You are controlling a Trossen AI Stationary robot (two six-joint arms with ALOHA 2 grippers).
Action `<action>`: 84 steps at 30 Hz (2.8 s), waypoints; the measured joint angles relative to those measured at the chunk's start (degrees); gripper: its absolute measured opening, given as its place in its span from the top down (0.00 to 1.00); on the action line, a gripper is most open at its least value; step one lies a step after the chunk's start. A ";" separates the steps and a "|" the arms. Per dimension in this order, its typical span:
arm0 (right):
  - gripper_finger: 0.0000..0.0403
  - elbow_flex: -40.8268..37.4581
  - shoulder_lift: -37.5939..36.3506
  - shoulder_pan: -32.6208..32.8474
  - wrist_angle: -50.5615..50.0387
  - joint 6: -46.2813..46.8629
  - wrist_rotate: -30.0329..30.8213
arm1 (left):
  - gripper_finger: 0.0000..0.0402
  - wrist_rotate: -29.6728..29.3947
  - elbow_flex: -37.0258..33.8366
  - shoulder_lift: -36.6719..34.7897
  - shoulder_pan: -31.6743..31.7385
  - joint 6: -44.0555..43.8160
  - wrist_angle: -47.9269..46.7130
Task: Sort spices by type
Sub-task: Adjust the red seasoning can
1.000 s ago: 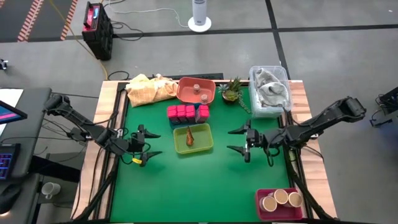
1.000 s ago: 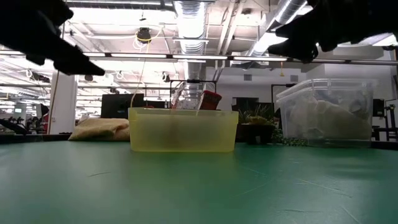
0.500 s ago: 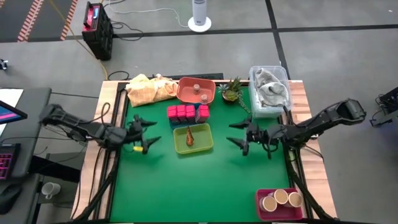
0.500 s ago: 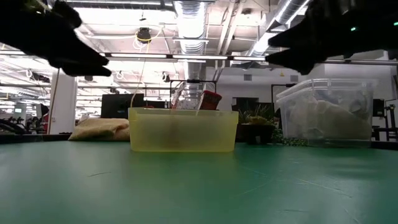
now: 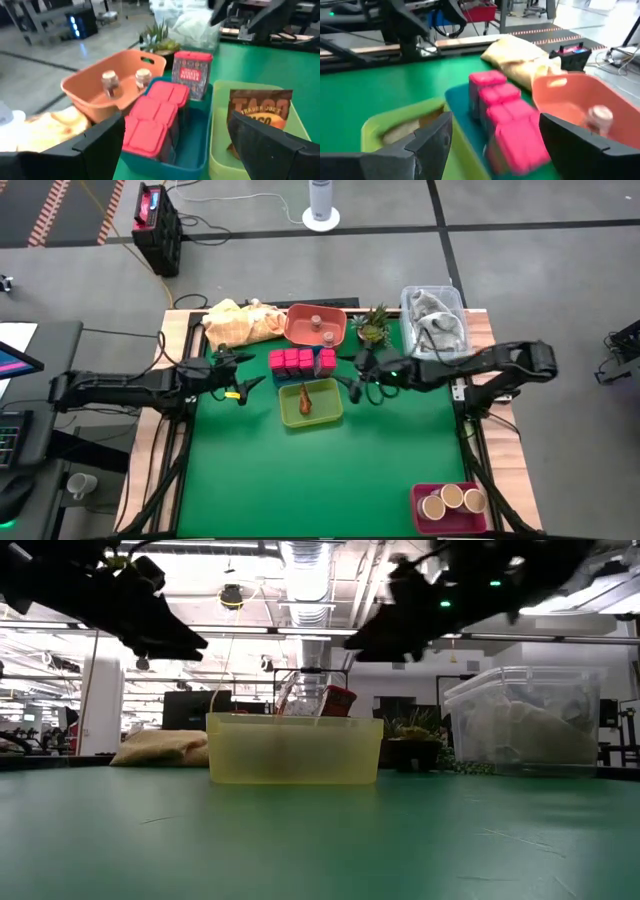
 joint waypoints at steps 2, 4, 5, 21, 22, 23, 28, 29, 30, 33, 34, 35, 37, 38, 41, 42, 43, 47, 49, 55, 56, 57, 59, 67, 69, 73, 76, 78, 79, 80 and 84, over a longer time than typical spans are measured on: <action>0.20 3.22 2.82 -1.64 0.17 -0.84 -1.17 | 0.16 0.18 0.06 0.05 0.46 2.06 0.87; 0.20 5.87 5.10 -3.30 -1.04 -1.78 -1.65 | 0.16 0.16 0.06 0.09 0.65 2.92 1.02; 0.20 7.05 6.27 -4.24 -2.16 -2.26 -2.69 | 0.16 0.18 0.06 0.16 0.65 2.94 1.04; 0.20 14.99 20.41 -10.57 -2.69 -0.37 -14.70 | 0.16 0.79 0.06 0.27 0.63 4.05 -2.48; 0.20 15.31 20.45 -10.57 -3.16 -0.68 -14.71 | 0.16 0.71 0.06 0.27 0.65 4.05 -2.52; 0.20 15.63 20.46 -10.56 -3.55 -0.86 -14.71 | 0.16 0.66 0.06 0.27 0.65 4.05 -2.52; 0.20 16.36 19.19 -10.53 -4.80 -2.50 -14.73 | 0.16 0.58 0.06 0.27 0.65 3.59 -3.24; 0.20 16.44 18.87 -10.53 -4.99 -2.60 -14.71 | 0.16 0.52 0.05 0.29 0.65 3.09 -3.68; 0.20 16.50 18.71 -10.53 -5.31 -2.73 -14.72 | 0.16 0.28 0.06 0.40 0.70 2.52 -4.30; 0.20 17.11 18.67 -10.53 -5.31 -3.91 -14.71 | 0.16 -0.66 0.06 2.05 1.54 1.37 -5.79; 0.20 17.51 18.67 -10.53 -5.59 -4.09 -14.71 | 0.16 -0.68 0.04 2.93 1.88 1.37 -6.10; 0.20 18.14 18.67 -10.53 -5.99 -4.41 -14.71 | 0.16 -0.67 0.04 3.82 2.23 1.44 -5.96; 0.20 19.30 18.58 -10.53 -7.11 -5.18 -14.71 | 0.16 -0.69 0.04 5.42 2.76 1.87 -5.20; 0.20 19.81 18.56 -10.51 -7.70 -5.38 -14.71 | 0.16 -0.72 0.04 6.03 2.96 2.17 -4.51; 0.20 20.81 18.58 -10.31 -9.21 -5.49 -14.69 | 0.16 -1.18 0.04 7.56 3.54 3.05 -2.05; 0.20 21.09 18.58 -10.29 -9.33 -5.48 -14.69 | 0.16 -1.59 0.04 7.88 3.72 3.13 -1.31; 0.20 21.43 18.58 -10.29 -9.76 -5.39 -14.69 | 0.16 -1.91 0.04 8.07 3.89 3.16 -0.66; 0.20 23.30 16.32 -10.29 -18.60 -6.27 -12.92 | 0.16 -3.59 0.04 8.01 4.02 3.18 -0.63; 0.20 24.25 14.31 -10.04 -23.65 -8.23 -10.80 | 0.16 -4.08 0.04 7.49 4.02 3.29 -1.55; 0.20 27.51 10.29 -9.76 -33.79 -12.21 -9.90 | 0.16 -7.75 0.04 6.47 4.02 3.81 -1.43; 0.20 28.05 10.15 -9.72 -35.01 -12.95 -9.90 | 0.16 -8.47 0.04 6.43 4.02 3.88 -1.64; 0.20 28.49 10.11 -9.62 -36.11 -13.84 -9.90 | 0.16 -8.54 0.04 6.41 4.02 3.82 -1.48; 0.20 28.91 10.12 -9.24 -37.78 -16.44 -9.87 | 0.16 -8.50 0.04 6.41 4.02 2.91 -1.57; 0.20 28.91 10.14 -5.94 -39.81 -44.47 -6.30 | 0.16 -1.55 0.04 6.50 3.99 2.91 -3.25; 0.20 28.93 10.14 -4.62 -40.50 -51.79 -2.29 | 0.16 -0.92 0.04 6.50 4.00 3.88 -3.79; 0.20 28.93 10.17 -1.93 -41.59 -63.56 4.04 | 0.16 -0.93 0.04 6.50 4.02 5.89 -5.36; 0.20 28.93 10.17 -0.66 -41.56 -65.54 9.43 | 0.16 -1.23 0.04 6.50 4.09 6.75 -6.10; 0.20 28.93 10.17 -0.87 -43.01 -63.31 9.66 | 0.16 -0.84 0.04 6.51 4.51 6.51 -6.11; 0.20 28.93 10.17 -1.09 -43.79 -61.37 9.51 | 0.16 -0.15 0.04 6.50 4.91 6.35 -6.10; 0.20 28.93 10.17 -1.28 -44.25 -59.08 9.13 | 0.16 1.05 0.05 6.50 5.45 6.34 -6.08; 0.21 30.06 10.21 -2.40 -47.89 -50.61 7.21 | 0.16 5.30 2.20 7.07 8.20 6.28 -7.01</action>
